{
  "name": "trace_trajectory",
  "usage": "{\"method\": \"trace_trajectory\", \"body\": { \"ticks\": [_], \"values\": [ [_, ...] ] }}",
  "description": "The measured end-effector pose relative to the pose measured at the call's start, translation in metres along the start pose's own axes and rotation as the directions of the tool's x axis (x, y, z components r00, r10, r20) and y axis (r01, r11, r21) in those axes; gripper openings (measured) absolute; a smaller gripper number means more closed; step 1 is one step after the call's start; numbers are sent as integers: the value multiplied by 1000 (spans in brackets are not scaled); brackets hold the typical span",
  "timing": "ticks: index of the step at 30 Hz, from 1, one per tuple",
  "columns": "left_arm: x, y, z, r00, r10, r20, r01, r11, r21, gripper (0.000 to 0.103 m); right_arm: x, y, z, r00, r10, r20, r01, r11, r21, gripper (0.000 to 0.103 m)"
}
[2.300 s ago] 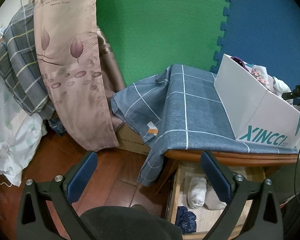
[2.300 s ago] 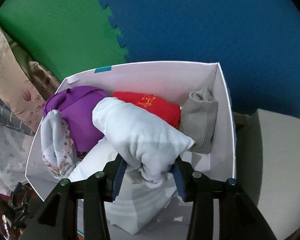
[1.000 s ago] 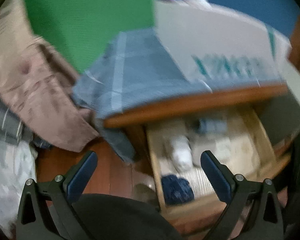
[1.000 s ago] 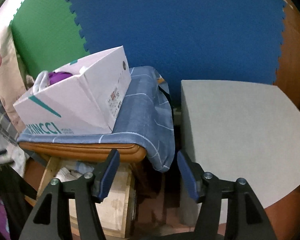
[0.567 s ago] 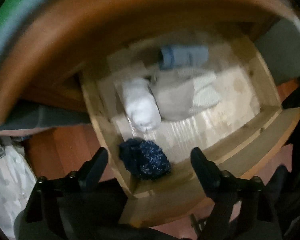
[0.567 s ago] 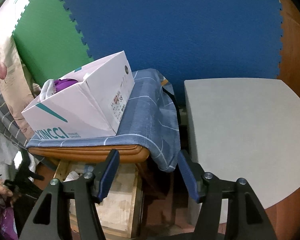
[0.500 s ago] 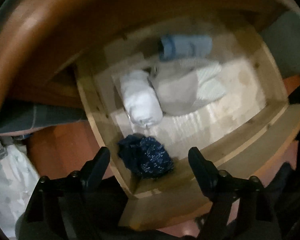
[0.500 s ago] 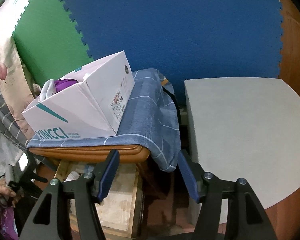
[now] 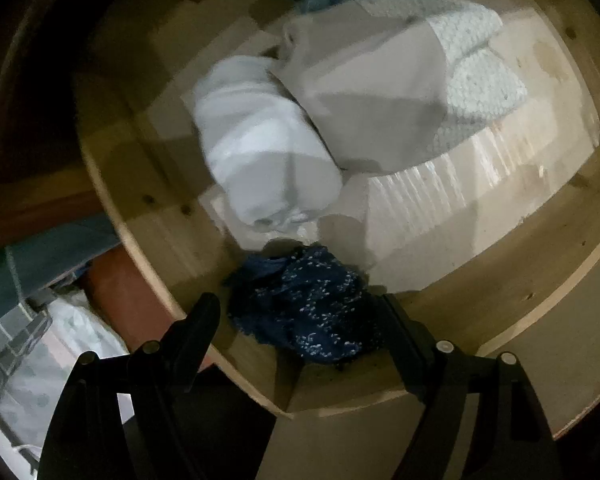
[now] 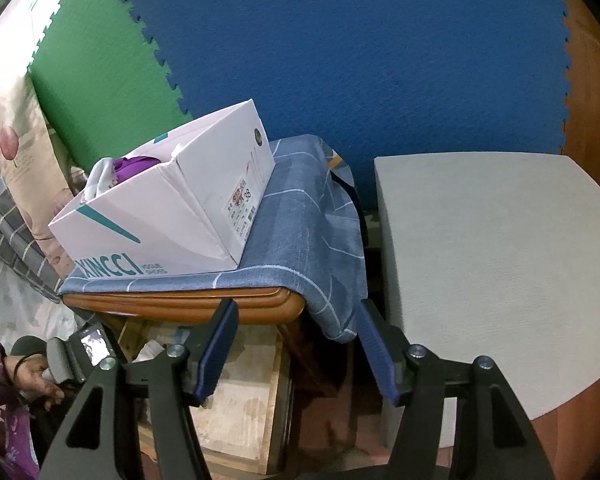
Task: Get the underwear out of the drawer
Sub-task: 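Grasp the dark navy patterned cloth with the left gripper, then lift the navy cloth into the white box and open the left gripper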
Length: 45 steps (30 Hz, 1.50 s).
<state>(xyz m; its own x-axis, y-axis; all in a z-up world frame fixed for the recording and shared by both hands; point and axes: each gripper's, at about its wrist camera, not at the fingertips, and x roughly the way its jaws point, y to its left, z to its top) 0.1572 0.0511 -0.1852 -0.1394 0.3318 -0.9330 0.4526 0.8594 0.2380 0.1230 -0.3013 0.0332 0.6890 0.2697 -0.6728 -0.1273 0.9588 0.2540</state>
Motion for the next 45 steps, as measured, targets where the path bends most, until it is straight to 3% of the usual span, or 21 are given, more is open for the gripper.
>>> {"method": "trace_trajectory", "body": {
  "ticks": [3,5,8,14,18,22,28,39,45],
  "values": [
    [4,-1,2,1000,2,-13,-1,1000,27,77,0,0,0,1000,3,0,-3,1000,3,63],
    [10,2,3,999,-34,-22,35,999,27,75,0,0,0,1000,4,-3,-4,1000,1,63],
    [19,5,3,995,-90,-50,91,996,23,56,1,1,0,1000,4,-6,-4,1000,-2,63],
    [23,4,-2,994,-110,-25,111,993,44,30,2,-1,1,1000,6,-9,-6,1000,6,63],
    [3,-1,-9,990,-135,50,132,989,65,24,2,-1,1,1000,3,-12,-3,1000,6,63],
    [-27,4,-16,967,-195,162,192,981,34,24,2,-3,1,1000,4,-13,-4,1000,17,63],
    [-74,0,-42,911,-267,313,275,961,21,24,3,-3,1,1000,1,-14,0,1000,15,63],
    [-178,-26,-79,774,-385,503,395,914,92,24,2,-4,1,1000,-1,-13,2,1000,17,63],
    [-247,-16,-91,680,-435,591,445,885,140,25,2,-4,1,1000,2,-9,-2,1000,21,63]
  ]
}}
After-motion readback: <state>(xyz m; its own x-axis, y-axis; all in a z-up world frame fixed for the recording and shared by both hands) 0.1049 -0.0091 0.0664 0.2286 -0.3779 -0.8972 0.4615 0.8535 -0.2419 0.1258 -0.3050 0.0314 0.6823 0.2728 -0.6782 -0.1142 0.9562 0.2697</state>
